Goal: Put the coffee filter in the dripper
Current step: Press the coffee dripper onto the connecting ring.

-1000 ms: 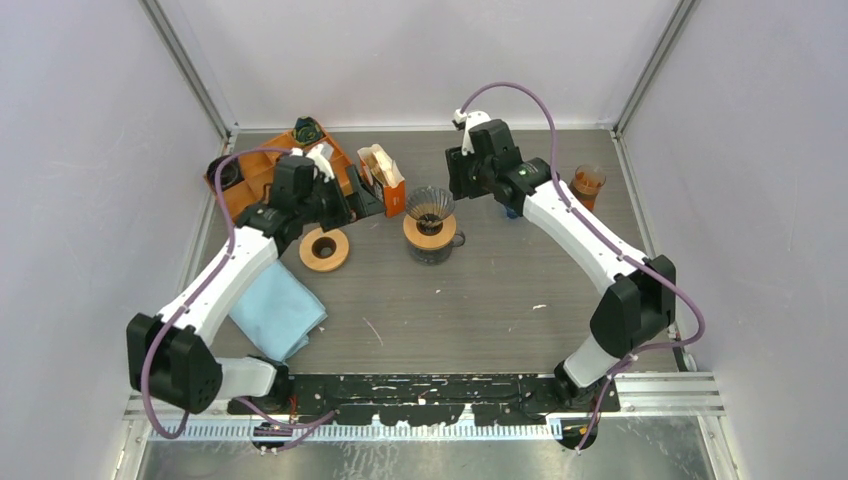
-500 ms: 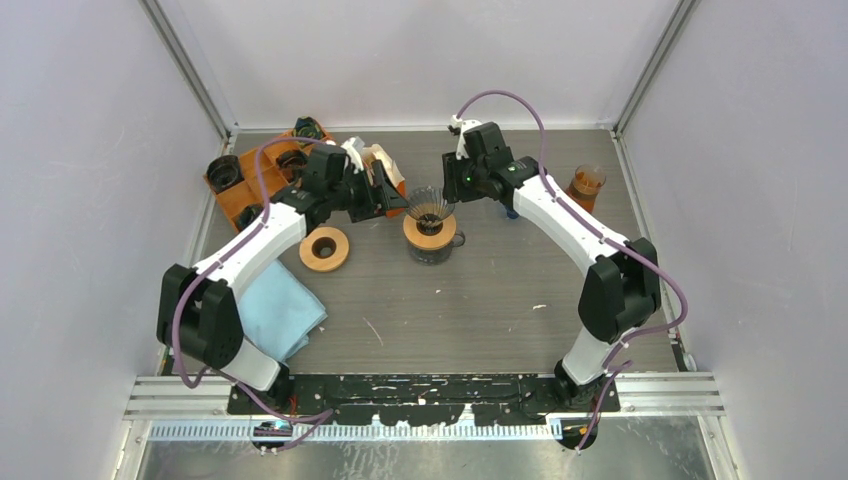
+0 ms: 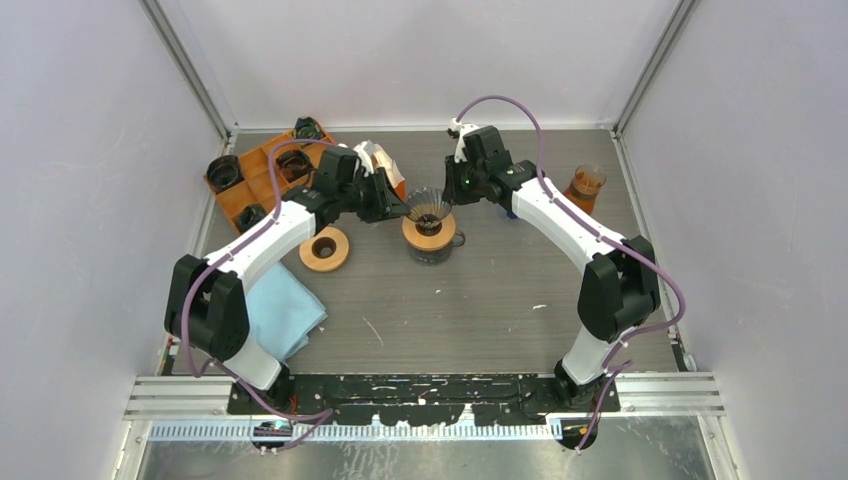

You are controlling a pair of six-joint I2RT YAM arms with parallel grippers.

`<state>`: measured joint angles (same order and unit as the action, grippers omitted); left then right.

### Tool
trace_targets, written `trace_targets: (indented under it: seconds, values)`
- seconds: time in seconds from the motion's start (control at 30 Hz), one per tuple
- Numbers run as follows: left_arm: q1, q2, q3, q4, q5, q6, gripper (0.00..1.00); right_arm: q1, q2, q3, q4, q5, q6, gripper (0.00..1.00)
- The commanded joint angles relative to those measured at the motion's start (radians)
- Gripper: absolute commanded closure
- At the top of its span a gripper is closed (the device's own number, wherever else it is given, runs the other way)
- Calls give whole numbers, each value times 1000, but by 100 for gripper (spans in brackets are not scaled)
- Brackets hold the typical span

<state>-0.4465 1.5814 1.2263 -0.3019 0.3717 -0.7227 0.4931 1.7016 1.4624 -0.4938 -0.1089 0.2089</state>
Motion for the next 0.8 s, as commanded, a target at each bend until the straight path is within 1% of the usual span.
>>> trace_targets:
  seconds: [0.0, 0.07, 0.2, 0.4, 0.57, 0.77]
  values:
    - [-11, 9, 43, 38, 18, 22, 66, -4, -34, -22, 42, -21, 14, 82]
    - [-13, 15, 45, 38, 16, 25, 70, -4, -35, -29, 42, -20, 13, 84]
    - [-22, 31, 57, 22, 5, 39, 77, -4, -39, -49, 43, -15, 8, 92]
    - [-45, 37, 66, 3, -24, 64, 85, -4, -72, -98, 68, -12, -15, 99]
    - [-71, 36, 65, -11, -61, 86, 89, -4, -96, -142, 83, -3, -48, 99]
    - [-103, 32, 58, -34, -119, 117, 91, 3, -102, -192, 94, 6, -79, 99]
